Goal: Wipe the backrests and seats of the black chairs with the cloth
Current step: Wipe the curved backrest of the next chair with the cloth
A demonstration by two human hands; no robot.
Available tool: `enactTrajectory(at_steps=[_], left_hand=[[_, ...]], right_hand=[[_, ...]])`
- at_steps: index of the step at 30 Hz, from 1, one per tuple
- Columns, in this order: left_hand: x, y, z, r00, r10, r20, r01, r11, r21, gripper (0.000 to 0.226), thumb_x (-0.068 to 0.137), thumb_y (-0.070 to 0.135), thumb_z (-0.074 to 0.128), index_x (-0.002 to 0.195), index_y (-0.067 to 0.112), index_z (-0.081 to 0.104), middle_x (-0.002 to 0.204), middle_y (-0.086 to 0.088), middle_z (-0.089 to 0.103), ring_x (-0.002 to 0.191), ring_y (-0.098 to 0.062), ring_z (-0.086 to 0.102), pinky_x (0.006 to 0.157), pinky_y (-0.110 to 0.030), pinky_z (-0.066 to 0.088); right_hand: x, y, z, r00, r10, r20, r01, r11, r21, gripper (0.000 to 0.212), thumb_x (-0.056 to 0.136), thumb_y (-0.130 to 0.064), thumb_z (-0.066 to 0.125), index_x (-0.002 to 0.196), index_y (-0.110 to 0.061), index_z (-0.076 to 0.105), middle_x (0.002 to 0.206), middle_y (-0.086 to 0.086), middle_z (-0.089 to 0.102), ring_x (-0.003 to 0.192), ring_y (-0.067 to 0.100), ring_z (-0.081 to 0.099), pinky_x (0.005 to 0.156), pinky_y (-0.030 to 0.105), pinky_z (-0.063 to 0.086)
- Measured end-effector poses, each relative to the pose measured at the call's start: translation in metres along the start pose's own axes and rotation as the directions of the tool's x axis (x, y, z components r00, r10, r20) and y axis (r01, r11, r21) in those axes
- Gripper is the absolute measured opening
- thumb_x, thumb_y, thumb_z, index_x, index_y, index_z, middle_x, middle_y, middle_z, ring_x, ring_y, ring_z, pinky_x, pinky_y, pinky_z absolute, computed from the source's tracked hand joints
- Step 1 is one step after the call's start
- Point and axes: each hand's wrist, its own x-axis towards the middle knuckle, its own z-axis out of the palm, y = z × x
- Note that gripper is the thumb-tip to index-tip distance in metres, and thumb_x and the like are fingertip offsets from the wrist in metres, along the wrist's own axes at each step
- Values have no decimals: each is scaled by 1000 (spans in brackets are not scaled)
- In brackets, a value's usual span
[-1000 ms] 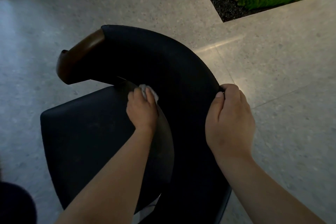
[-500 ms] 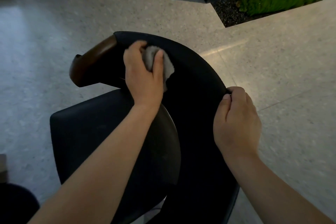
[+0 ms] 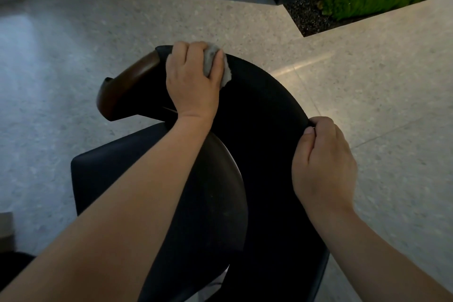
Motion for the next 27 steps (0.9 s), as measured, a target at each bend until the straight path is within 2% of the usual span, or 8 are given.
enactTrajectory(at_steps=[4, 7, 12, 15, 19, 22, 25, 27], left_hand=[[-29, -9, 5, 988, -147, 49, 151, 984, -98, 38, 94, 44, 46, 103, 10, 62, 106, -8, 58, 90, -20, 57, 78, -26, 42], [-70, -31, 10, 939, -231, 255, 281, 943, -178, 33, 97, 41, 43, 102, 12, 57, 105, -3, 51, 90, -18, 55, 80, -35, 47], [-114, -61, 25, 798, -359, 484, 452, 887, -88, 25, 103, 34, 41, 107, 14, 57, 105, 3, 46, 74, -1, 47, 66, -10, 33], [-117, -64, 25, 728, -387, 566, 491, 871, -35, 27, 104, 32, 41, 106, 11, 57, 104, 0, 46, 73, -7, 47, 69, -22, 32], [-104, -56, -3, 843, -290, 453, 386, 913, -131, 23, 101, 33, 46, 104, 12, 54, 108, -5, 51, 89, -20, 56, 76, -34, 44], [-64, -35, -28, 958, -206, 201, 235, 963, -130, 24, 99, 36, 48, 104, 14, 52, 108, 1, 45, 95, -16, 52, 83, -35, 48], [-10, -18, -37, 994, -107, -22, 106, 993, -57, 35, 98, 40, 48, 109, 8, 55, 114, -10, 50, 101, -18, 50, 88, -27, 40], [17, -17, -36, 998, -58, -15, 59, 997, 58, 36, 98, 42, 46, 114, 10, 54, 119, -12, 50, 105, -18, 47, 90, -26, 38]], right_hand=[[0, 0, 1, 1000, -2, 7, 2, 1000, 1, 27, 97, -23, 33, 104, -9, 56, 84, -5, 48, 70, 16, 44, 57, 14, 23], [0, 1, 1, 1000, -9, -1, 9, 1000, 1, 26, 97, -22, 34, 103, -9, 56, 83, -4, 49, 69, 16, 44, 56, 15, 23], [0, 1, 1, 1000, -15, 2, 15, 1000, 3, 24, 98, -21, 34, 102, -10, 55, 82, -4, 50, 69, 16, 44, 56, 15, 23], [0, 1, 0, 1000, -13, 6, 13, 1000, 1, 25, 98, -22, 33, 104, -11, 55, 83, -4, 51, 69, 16, 46, 56, 14, 24], [-1, 1, -1, 1000, -15, 3, 15, 1000, 5, 24, 98, -21, 35, 104, -10, 55, 83, -4, 50, 68, 16, 44, 56, 14, 22], [-1, 0, -1, 1000, -10, -3, 10, 1000, 1, 27, 97, -23, 33, 103, -9, 56, 83, -4, 49, 69, 17, 43, 55, 15, 21], [-1, -1, 0, 1000, -13, -12, 13, 1000, 9, 27, 97, -22, 33, 102, -8, 56, 82, -3, 49, 68, 17, 43, 54, 16, 22], [-1, -1, 0, 1000, -10, -12, 10, 1000, 8, 25, 98, -22, 34, 101, -8, 56, 82, -3, 48, 69, 17, 43, 53, 23, 24]])
